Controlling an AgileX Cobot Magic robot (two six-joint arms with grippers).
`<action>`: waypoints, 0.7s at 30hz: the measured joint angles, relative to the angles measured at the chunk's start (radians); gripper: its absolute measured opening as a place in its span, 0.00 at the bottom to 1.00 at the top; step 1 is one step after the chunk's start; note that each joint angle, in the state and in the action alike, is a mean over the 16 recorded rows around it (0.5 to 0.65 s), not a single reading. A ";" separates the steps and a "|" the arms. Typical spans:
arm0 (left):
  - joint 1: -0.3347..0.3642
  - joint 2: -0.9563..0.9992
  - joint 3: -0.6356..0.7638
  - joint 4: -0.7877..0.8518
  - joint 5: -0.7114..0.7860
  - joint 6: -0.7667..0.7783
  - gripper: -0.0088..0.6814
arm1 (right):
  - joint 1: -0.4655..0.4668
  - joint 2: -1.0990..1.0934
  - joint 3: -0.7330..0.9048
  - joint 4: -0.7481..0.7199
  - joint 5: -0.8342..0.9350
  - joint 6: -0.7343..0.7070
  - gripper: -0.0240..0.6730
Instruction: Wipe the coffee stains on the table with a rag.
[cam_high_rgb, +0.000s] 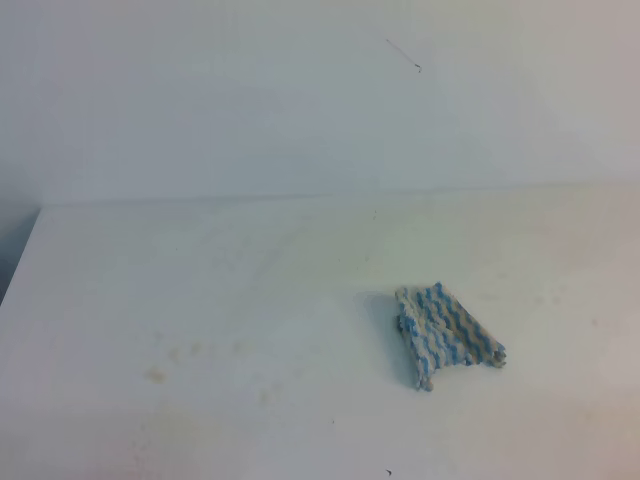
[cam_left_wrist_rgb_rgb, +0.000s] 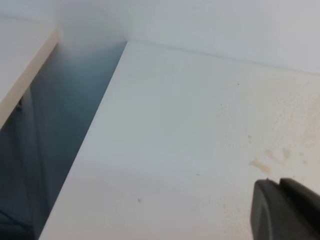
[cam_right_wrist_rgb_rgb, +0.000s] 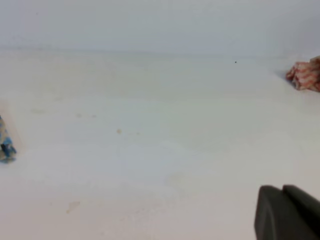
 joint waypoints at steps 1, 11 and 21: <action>0.000 0.000 0.000 0.000 0.000 0.000 0.01 | 0.000 0.000 0.000 0.000 0.000 0.000 0.03; 0.000 0.000 0.000 0.000 0.000 0.000 0.01 | 0.000 0.003 -0.002 0.000 0.000 0.001 0.03; 0.000 0.002 0.000 0.000 0.000 0.000 0.01 | 0.000 0.001 -0.003 0.000 0.000 0.001 0.03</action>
